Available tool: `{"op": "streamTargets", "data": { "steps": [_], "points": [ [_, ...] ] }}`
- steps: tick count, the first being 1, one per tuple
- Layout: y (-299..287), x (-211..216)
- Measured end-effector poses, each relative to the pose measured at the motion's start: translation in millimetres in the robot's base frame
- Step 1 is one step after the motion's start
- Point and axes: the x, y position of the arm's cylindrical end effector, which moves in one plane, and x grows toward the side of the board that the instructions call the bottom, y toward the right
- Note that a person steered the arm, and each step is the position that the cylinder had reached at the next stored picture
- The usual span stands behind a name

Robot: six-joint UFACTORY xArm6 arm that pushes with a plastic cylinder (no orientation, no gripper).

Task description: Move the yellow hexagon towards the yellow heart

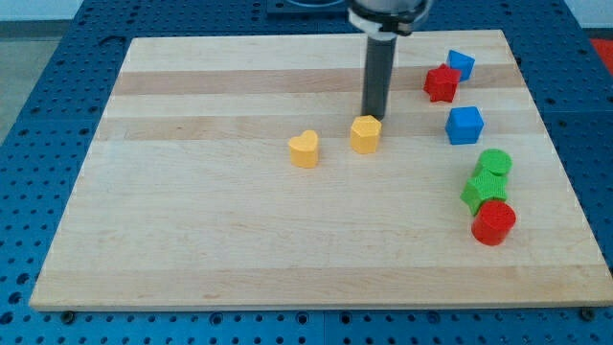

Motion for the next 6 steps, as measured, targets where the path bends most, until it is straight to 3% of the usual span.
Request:
{"op": "streamTargets", "data": {
  "steps": [1, 2, 4, 6],
  "points": [
    [39, -1],
    [37, 25],
    [-49, 47],
    [-33, 52]
  ]
}}
